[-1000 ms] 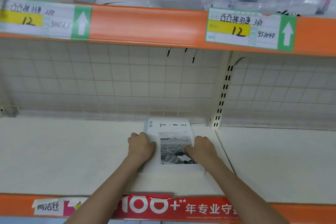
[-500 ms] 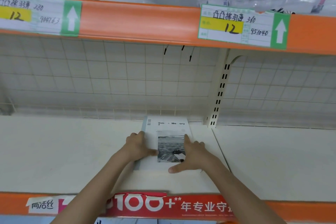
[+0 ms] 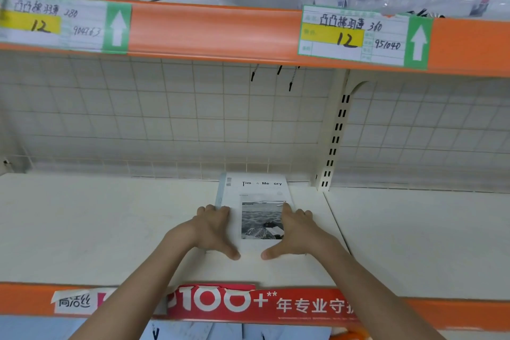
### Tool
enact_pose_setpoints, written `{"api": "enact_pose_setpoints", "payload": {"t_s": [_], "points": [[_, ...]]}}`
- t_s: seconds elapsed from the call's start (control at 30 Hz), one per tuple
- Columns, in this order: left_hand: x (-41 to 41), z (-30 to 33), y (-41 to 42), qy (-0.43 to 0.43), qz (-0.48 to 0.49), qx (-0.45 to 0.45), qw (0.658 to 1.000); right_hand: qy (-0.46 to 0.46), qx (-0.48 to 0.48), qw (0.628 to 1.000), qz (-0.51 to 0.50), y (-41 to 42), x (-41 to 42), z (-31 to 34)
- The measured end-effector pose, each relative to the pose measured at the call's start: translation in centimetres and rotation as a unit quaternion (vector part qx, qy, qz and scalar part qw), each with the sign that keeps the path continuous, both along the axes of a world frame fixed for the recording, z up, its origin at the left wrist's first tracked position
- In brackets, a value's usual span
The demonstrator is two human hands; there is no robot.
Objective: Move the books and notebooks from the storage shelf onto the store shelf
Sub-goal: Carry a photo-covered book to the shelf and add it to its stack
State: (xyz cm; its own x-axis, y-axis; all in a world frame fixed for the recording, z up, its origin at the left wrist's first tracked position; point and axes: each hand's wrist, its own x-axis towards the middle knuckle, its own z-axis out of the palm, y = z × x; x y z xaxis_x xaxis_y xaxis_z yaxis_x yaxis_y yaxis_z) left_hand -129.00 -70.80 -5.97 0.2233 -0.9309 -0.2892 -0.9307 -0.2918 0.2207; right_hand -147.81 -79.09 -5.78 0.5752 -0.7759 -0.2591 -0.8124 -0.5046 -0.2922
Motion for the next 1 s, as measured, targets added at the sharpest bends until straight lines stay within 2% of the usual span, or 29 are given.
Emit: {"api": "enact_pose_setpoints", "payload": {"t_s": [0.17, 0.3, 0.5, 0.63, 0.77, 1.0], "points": [[-0.1, -0.5, 0.3, -0.028, -0.008, -0.023, 0.999, -0.004, -0.020, 1.000, 0.013, 0.5, -0.4, -0.2], [-0.2, -0.7, 0.6, -0.031, -0.014, -0.036, 0.999, 0.032, -0.049, 0.997, 0.040, 1.0, -0.5, -0.1], [-0.5, -0.3, 0.9, -0.040, -0.012, -0.026, 0.999, 0.052, -0.029, 0.998, 0.034, 1.3, -0.5, 0.3], [0.4, 0.2, 2.0, -0.040, -0.001, -0.032, 0.999, 0.067, -0.060, 0.995, 0.037, 1.9, 0.5, 0.8], [2.9, 0.5, 4.7, -0.052, 0.042, -0.068, 0.995, 0.014, -0.062, 0.993, 0.097, 3.3, 3.8, 0.9], [10.0, 0.4, 12.9, -0.089, 0.117, -0.111, 0.983, -0.028, -0.079, 0.972, 0.220, 7.8, 12.9, 1.1]]}}
